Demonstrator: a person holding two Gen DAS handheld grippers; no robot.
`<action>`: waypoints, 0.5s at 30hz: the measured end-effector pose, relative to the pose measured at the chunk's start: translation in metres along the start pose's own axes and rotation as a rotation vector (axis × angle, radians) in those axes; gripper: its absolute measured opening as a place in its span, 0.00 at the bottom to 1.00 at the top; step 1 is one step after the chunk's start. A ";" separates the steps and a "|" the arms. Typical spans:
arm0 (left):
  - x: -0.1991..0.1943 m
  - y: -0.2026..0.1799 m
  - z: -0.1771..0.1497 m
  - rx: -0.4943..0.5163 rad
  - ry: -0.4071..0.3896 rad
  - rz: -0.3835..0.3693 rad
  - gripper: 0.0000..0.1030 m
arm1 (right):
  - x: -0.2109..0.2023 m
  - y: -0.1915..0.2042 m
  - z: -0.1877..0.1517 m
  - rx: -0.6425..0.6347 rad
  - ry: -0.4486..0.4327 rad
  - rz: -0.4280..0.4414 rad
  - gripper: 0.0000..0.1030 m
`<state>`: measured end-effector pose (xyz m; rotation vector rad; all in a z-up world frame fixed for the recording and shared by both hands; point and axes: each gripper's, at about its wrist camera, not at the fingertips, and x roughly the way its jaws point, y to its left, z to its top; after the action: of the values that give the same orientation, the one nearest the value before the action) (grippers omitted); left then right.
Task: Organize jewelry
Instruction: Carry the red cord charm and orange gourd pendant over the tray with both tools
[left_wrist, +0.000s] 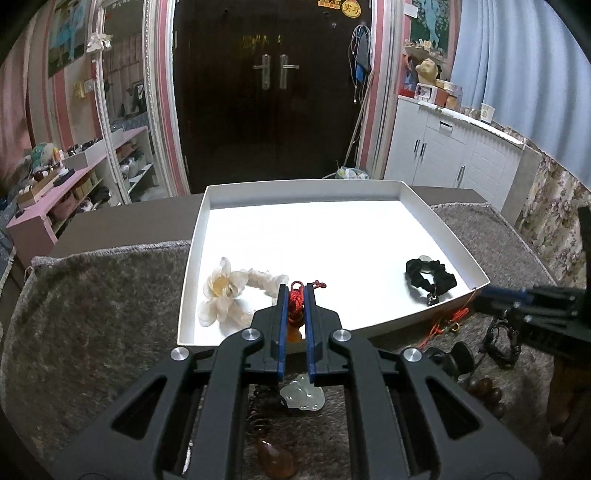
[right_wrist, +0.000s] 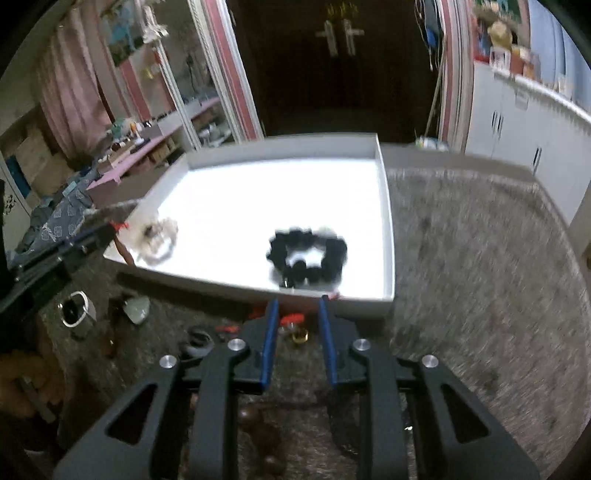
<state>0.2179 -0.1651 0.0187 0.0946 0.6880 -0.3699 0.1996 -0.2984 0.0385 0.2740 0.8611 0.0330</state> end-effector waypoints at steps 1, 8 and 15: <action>0.001 -0.001 -0.001 0.004 -0.001 0.003 0.06 | 0.006 -0.002 -0.001 0.015 0.020 0.016 0.22; 0.003 -0.001 0.002 0.005 -0.001 -0.001 0.06 | 0.036 0.000 0.000 0.020 0.080 0.046 0.05; 0.001 -0.001 0.016 0.008 -0.022 0.001 0.06 | -0.012 0.021 0.024 -0.039 -0.058 0.055 0.05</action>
<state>0.2278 -0.1696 0.0300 0.0982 0.6650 -0.3721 0.2116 -0.2850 0.0681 0.2607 0.7946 0.0922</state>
